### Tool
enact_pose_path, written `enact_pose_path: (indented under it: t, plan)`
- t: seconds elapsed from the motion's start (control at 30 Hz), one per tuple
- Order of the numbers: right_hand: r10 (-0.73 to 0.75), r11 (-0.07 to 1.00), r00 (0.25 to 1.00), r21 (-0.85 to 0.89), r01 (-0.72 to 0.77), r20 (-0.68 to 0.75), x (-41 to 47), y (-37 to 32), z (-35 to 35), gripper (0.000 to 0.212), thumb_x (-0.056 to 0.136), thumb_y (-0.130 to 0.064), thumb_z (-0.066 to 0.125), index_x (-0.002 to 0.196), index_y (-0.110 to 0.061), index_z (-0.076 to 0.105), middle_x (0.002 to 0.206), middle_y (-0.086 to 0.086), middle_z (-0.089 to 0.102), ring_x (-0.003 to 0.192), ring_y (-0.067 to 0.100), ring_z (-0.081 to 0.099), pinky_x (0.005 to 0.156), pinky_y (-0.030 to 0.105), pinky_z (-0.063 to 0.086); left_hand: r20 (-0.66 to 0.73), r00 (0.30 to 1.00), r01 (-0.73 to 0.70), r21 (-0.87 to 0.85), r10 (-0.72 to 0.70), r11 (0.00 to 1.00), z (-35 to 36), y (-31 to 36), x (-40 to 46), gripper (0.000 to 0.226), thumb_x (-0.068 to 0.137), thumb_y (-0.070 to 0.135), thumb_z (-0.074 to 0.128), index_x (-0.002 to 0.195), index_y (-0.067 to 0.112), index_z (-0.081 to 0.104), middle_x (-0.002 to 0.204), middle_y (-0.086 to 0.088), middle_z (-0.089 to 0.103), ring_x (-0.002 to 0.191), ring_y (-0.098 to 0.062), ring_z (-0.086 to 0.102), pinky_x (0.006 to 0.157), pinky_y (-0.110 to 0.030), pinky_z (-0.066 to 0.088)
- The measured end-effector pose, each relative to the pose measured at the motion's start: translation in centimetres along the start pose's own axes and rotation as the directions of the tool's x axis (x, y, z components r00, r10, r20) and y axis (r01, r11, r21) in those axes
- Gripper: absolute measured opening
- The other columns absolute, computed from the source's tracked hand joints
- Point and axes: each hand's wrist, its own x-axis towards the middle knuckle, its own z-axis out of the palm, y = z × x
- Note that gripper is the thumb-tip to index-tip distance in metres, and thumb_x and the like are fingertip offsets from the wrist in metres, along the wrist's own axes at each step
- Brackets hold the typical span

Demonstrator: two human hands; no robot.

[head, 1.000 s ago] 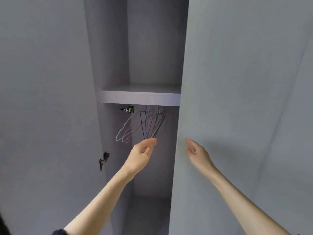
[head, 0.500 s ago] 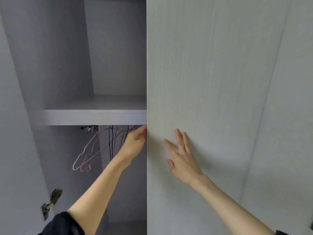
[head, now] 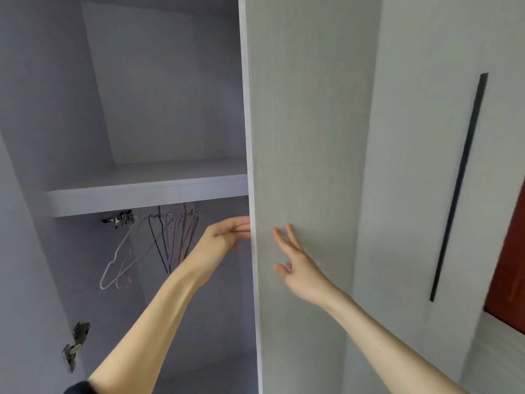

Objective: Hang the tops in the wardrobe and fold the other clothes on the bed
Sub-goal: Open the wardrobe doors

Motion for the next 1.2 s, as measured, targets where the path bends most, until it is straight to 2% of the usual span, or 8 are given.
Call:
enact_pose_path:
  t: [0.3, 0.47, 0.53, 0.63, 0.73, 0.83, 0.97, 1.2]
  plan:
    - [0.170, 0.979, 0.980, 0.132, -0.156, -0.106, -10.3, -1.3, -3.4, 0.050, 0.097, -0.004, 0.043, 0.144, -0.019, 0.034, 0.148, -0.001, 0.038, 0.125, 0.003, 0.045, 0.106, 0.014, 0.033, 0.126, 0.991, -0.035, 0.003, 0.035, 0.999, 6.8, 4.6, -4.8, 0.061, 0.084, -0.017, 0.024, 0.128, 0.013, 0.054, 0.125, -0.005, 0.060, 0.114, -0.014, 0.056, 0.081, -0.018, 0.046]
    - [0.280, 0.944, 0.939, 0.234, -0.233, -0.198, -15.0, -0.6, -7.1, 0.046, 0.099, -0.005, 0.041, 0.142, -0.021, 0.038, 0.134, 0.008, 0.054, 0.127, 0.027, 0.048, 0.107, 0.043, 0.038, 0.189, 0.981, -0.034, -0.063, 0.045, 0.997, 12.1, 6.6, -6.5, 0.059, 0.088, -0.015, 0.024, 0.133, 0.014, 0.050, 0.131, -0.006, 0.052, 0.116, -0.013, 0.054, 0.082, -0.017, 0.049]
    - [0.309, 0.930, 0.928, 0.271, -0.249, -0.208, -16.3, -0.2, -8.6, 0.047, 0.099, -0.002, 0.038, 0.142, -0.021, 0.040, 0.133, 0.008, 0.055, 0.125, 0.034, 0.045, 0.104, 0.043, 0.041, 0.220, 0.974, -0.035, -0.077, 0.051, 0.996, 14.1, 7.4, -6.7, 0.059, 0.089, -0.015, 0.024, 0.130, 0.017, 0.050, 0.133, -0.006, 0.050, 0.116, -0.013, 0.053, 0.085, -0.020, 0.049]
    - [0.331, 0.916, 0.920, 0.305, -0.260, -0.210, -18.5, 0.6, -11.3, 0.046, 0.100, -0.002, 0.036, 0.137, -0.028, 0.044, 0.122, -0.010, 0.059, 0.114, 0.016, 0.056, 0.093, 0.024, 0.046, 0.258, 0.965, -0.029, -0.082, 0.049, 0.996, 17.6, 8.6, -6.8, 0.060, 0.090, -0.015, 0.023, 0.133, 0.018, 0.049, 0.137, -0.001, 0.048, 0.117, -0.012, 0.053, 0.083, -0.018, 0.050]
    - [0.357, 0.914, 0.908, 0.282, -0.291, -0.218, -20.2, 1.8, -13.9, 0.051, 0.099, -0.004, 0.034, 0.124, -0.047, 0.049, 0.103, -0.029, 0.058, 0.105, 0.005, 0.057, 0.093, 0.027, 0.046, 0.317, 0.947, -0.023, -0.074, 0.045, 0.997, 21.3, 9.6, -6.8, 0.059, 0.093, -0.009, 0.027, 0.141, 0.023, 0.039, 0.142, 0.007, 0.043, 0.121, -0.009, 0.051, 0.095, -0.027, 0.047]
    - [0.380, 0.916, 0.895, 0.232, -0.328, -0.232, -21.7, 3.0, -16.7, 0.066, 0.098, -0.007, 0.035, 0.095, -0.072, 0.043, 0.092, -0.035, 0.058, 0.094, -0.013, 0.053, 0.089, 0.021, 0.042, 0.375, 0.926, -0.014, -0.069, 0.039, 0.997, 25.0, 10.2, -6.6, 0.055, 0.098, 0.001, 0.028, 0.144, 0.031, 0.033, 0.146, 0.015, 0.034, 0.124, -0.005, 0.047, 0.099, -0.026, 0.042]
    - [0.413, 0.903, 0.890, 0.211, -0.373, -0.193, -22.8, 4.7, -20.4, 0.056, 0.099, -0.009, 0.033, 0.134, -0.052, 0.037, 0.104, -0.031, 0.052, 0.102, -0.007, 0.049, 0.097, 0.024, 0.037, 0.481, 0.876, 0.031, -0.093, 0.018, 0.995, 29.3, 10.5, -6.0, 0.050, 0.102, 0.020, 0.031, 0.147, 0.039, 0.021, 0.151, 0.024, 0.020, 0.134, 0.001, 0.031, 0.110, -0.028, 0.033]
    - [0.434, 0.887, 0.882, 0.259, -0.383, -0.184, -24.0, 7.2, -24.1, 0.051, 0.101, -0.011, 0.032, 0.145, -0.037, 0.027, 0.138, -0.015, 0.044, 0.127, 0.005, 0.039, 0.106, 0.030, 0.032, 0.515, 0.856, 0.071, -0.205, 0.046, 0.976, 34.2, 10.5, -5.0, 0.050, 0.100, 0.043, 0.036, 0.146, 0.044, 0.017, 0.149, 0.031, 0.017, 0.135, 0.006, 0.025, 0.111, -0.028, 0.033]
